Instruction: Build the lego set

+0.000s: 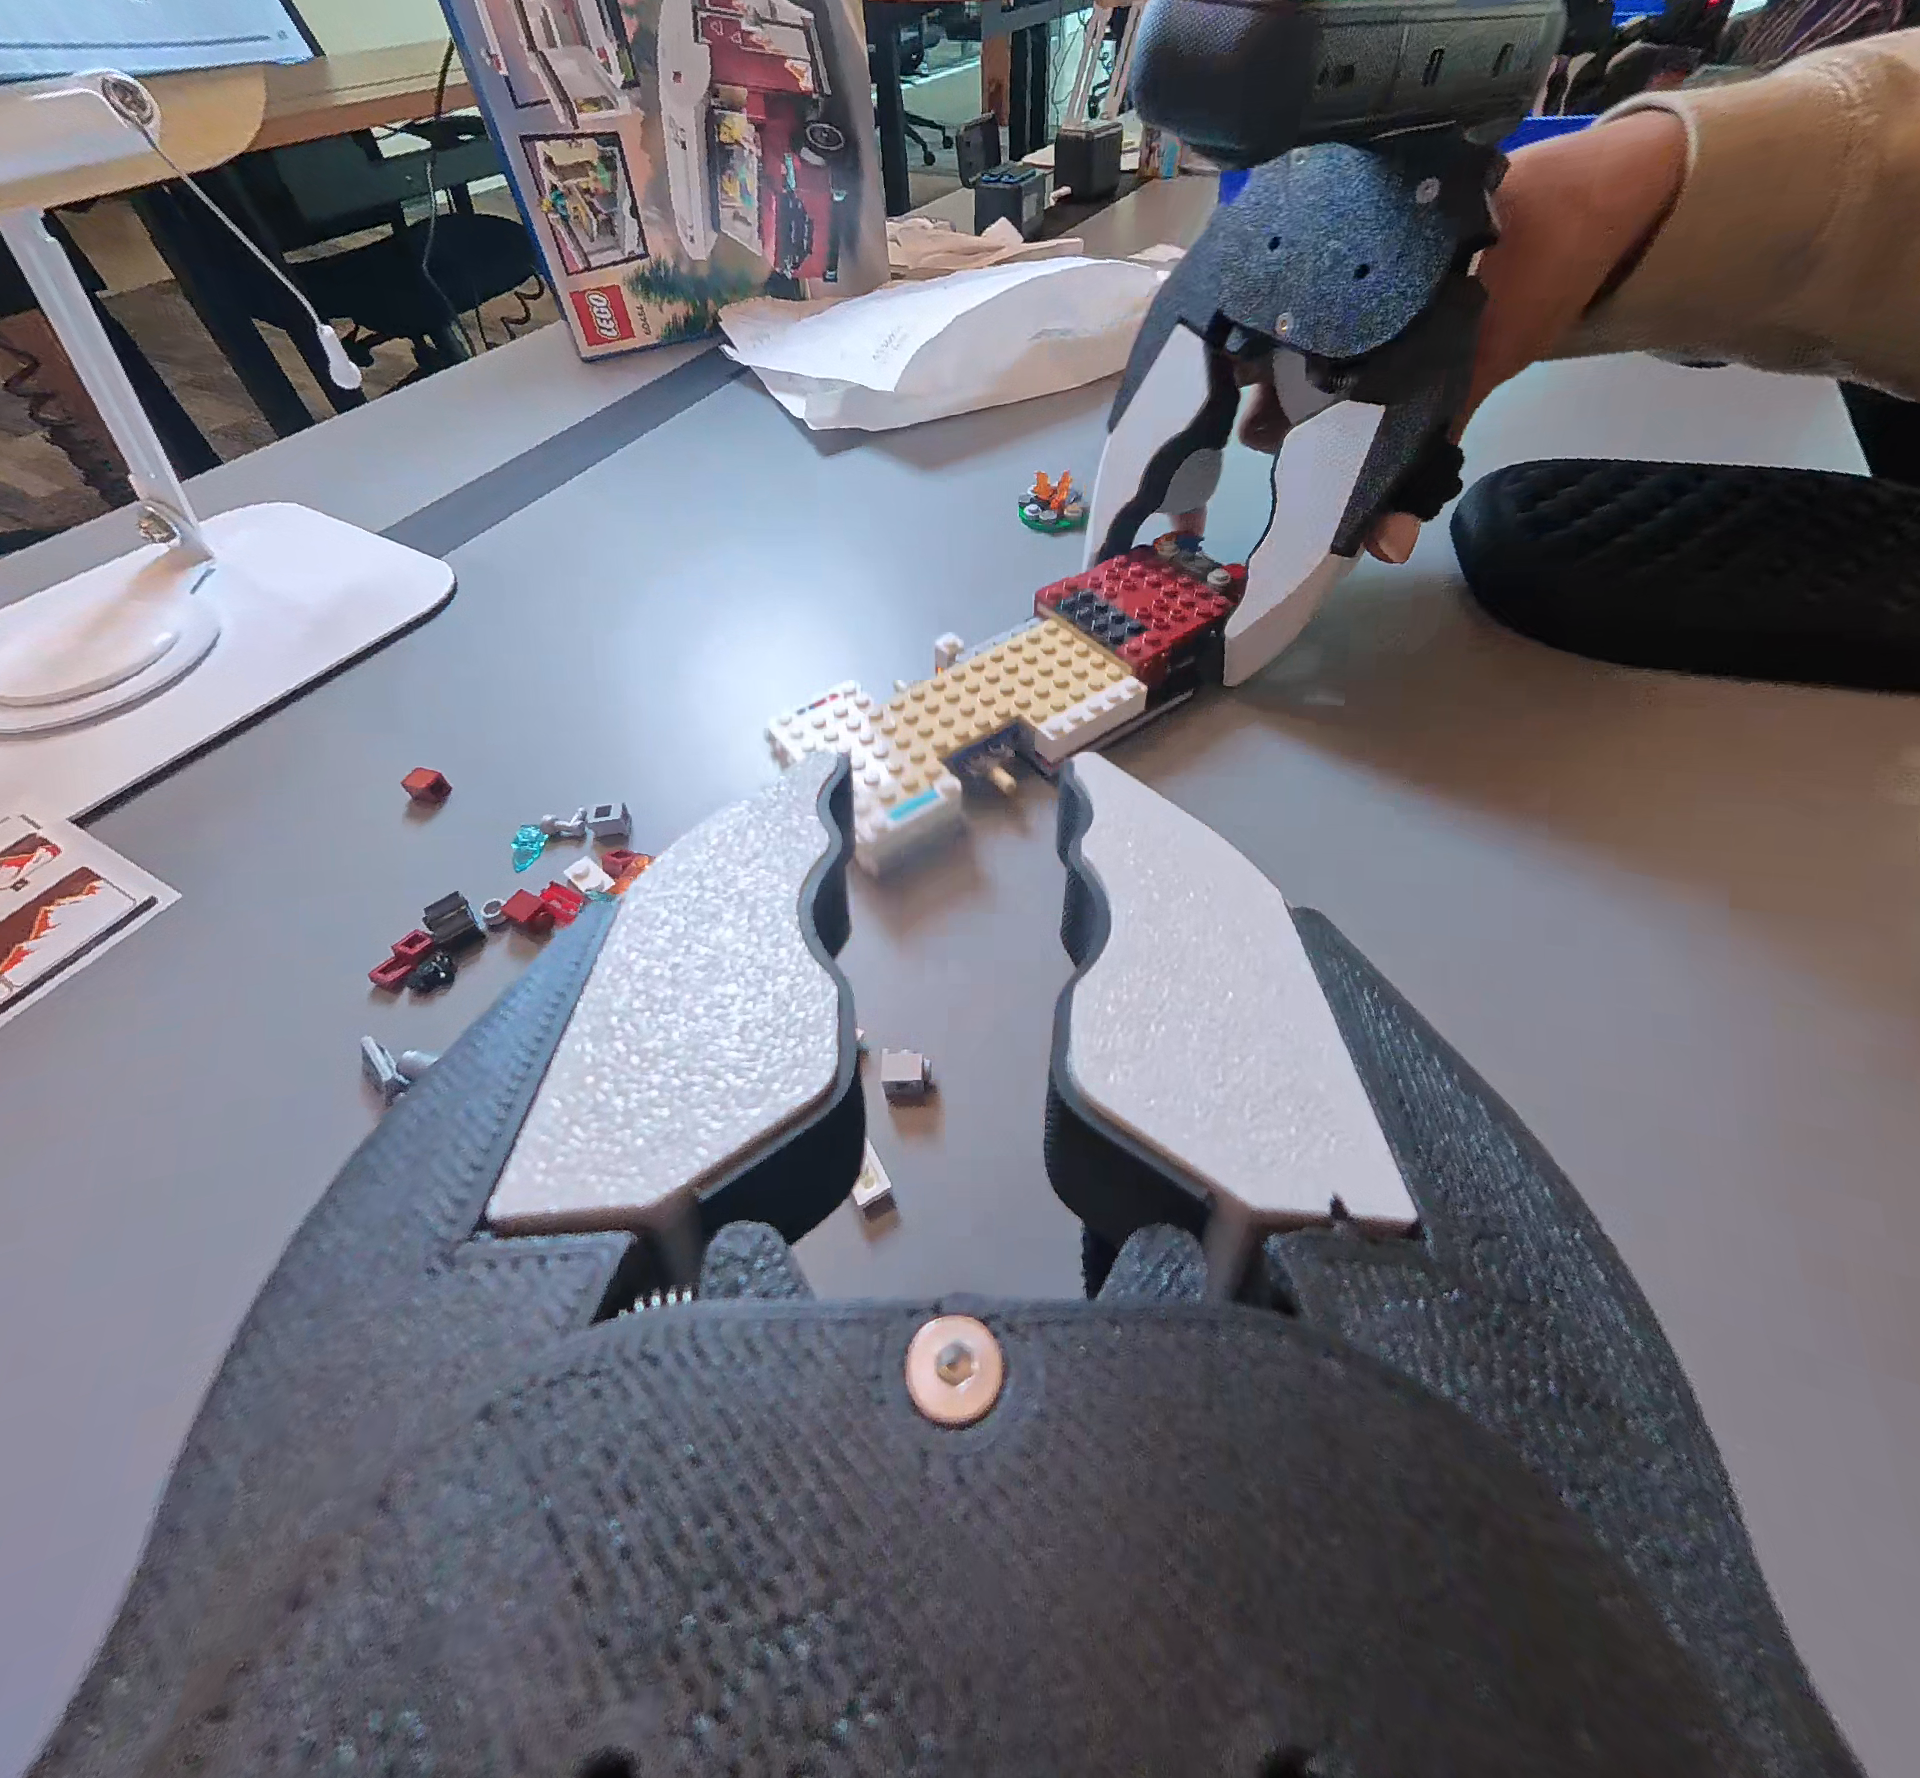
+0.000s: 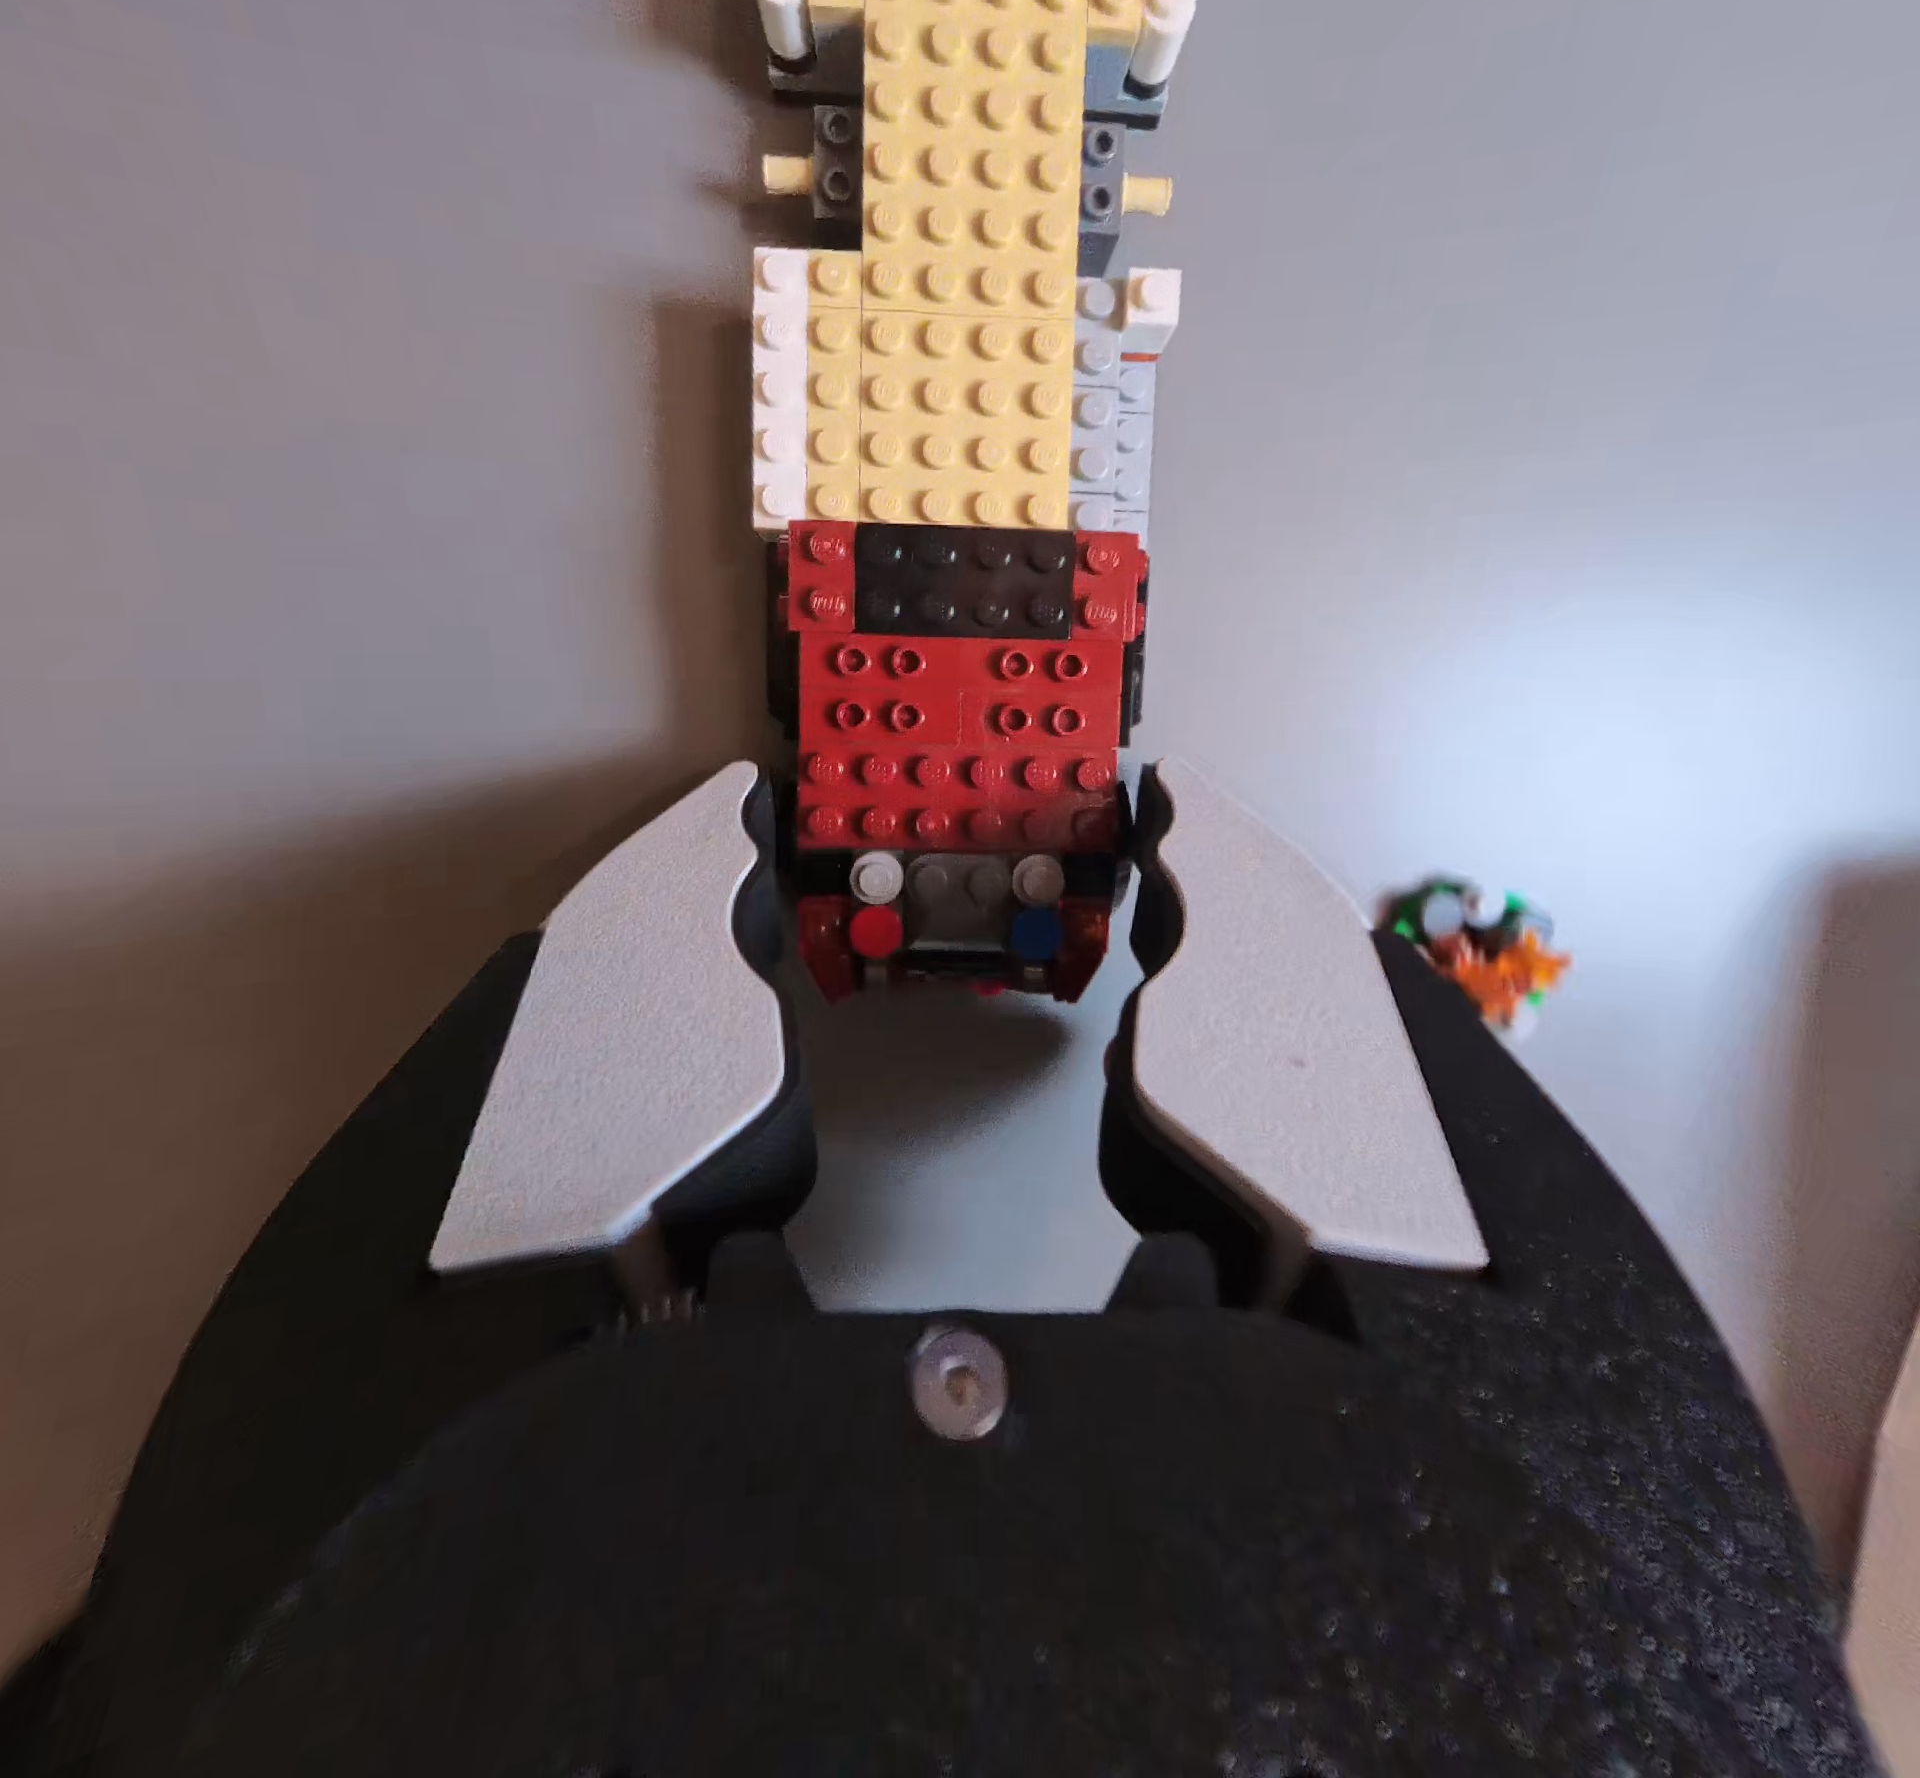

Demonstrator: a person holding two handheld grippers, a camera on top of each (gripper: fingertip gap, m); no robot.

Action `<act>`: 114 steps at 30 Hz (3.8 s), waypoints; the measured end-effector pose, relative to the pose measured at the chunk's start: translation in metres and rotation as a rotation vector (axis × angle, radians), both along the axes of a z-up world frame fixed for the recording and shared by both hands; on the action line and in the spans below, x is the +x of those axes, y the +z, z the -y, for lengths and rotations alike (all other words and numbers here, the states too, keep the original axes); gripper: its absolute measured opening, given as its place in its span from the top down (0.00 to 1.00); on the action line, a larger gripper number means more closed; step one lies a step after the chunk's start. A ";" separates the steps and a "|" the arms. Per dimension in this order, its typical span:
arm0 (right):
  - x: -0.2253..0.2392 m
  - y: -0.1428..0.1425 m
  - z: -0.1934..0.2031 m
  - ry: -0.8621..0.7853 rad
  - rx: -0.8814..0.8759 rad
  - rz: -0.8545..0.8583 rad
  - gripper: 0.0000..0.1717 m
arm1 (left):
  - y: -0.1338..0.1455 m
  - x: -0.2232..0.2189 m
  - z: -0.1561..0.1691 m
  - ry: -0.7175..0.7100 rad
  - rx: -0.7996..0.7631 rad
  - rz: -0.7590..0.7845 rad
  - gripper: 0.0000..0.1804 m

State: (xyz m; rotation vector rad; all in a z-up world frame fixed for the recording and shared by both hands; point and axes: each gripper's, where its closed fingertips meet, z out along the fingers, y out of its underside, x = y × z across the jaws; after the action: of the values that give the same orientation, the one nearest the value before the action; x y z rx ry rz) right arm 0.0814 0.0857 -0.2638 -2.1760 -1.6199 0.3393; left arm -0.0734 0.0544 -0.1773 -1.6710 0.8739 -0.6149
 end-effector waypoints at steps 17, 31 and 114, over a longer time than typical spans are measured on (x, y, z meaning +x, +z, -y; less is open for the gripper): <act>-0.006 0.000 0.025 -0.015 0.030 -0.065 0.61 | -0.005 0.001 -0.001 0.015 0.008 -0.021 0.80; -0.023 0.025 0.056 0.154 -0.055 -0.158 0.57 | -0.006 -0.004 -0.006 0.038 0.004 -0.011 0.81; -0.003 0.170 -0.052 -0.289 0.605 -0.904 0.93 | 0.029 -0.086 -0.043 0.424 0.144 0.038 1.00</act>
State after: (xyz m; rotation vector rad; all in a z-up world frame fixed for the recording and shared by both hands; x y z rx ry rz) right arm 0.0788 0.1373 -0.0934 -1.4227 -0.7515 0.5495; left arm -0.1593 0.0977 -0.1482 -1.6409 0.4998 -0.2848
